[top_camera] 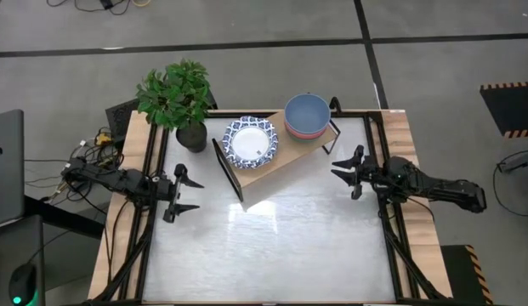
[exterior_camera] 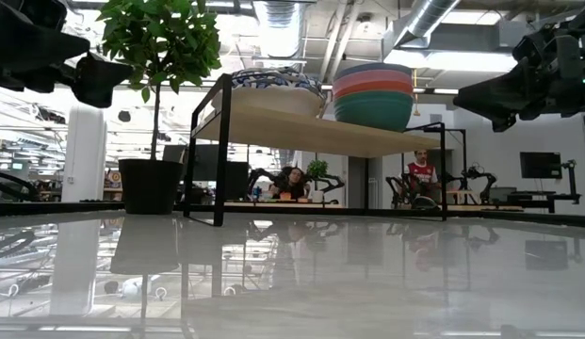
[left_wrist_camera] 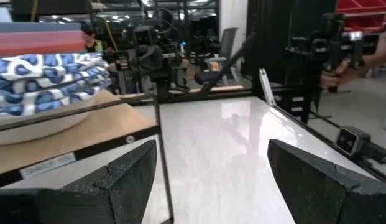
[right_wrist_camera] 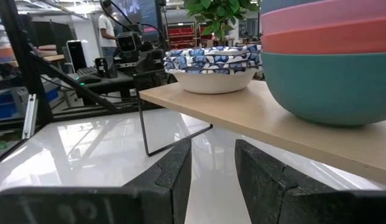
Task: Place and stack bowls onto a shelf
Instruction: Return to Home Position
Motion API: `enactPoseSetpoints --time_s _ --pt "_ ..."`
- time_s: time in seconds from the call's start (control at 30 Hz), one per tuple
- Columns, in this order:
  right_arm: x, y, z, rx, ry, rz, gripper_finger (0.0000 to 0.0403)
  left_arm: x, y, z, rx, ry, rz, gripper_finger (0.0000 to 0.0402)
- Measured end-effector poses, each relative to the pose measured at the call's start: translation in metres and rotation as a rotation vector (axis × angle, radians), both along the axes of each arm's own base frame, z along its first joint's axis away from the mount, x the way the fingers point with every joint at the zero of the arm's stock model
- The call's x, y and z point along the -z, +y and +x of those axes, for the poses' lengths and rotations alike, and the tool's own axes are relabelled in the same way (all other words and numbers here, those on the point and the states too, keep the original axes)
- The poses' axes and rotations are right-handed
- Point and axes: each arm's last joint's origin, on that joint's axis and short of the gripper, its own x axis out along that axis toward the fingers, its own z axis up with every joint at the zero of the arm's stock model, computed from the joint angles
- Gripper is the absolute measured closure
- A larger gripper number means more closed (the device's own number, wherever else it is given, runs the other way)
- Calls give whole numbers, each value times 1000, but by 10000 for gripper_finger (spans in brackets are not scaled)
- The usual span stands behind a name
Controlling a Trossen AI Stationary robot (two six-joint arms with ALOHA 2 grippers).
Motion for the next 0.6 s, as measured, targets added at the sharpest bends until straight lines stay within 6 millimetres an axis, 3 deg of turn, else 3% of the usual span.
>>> enactPoseSetpoints --time_s 0.6 --pt "0 0 0 -1 1 0 253 0 0 0 16 13 -88 109"
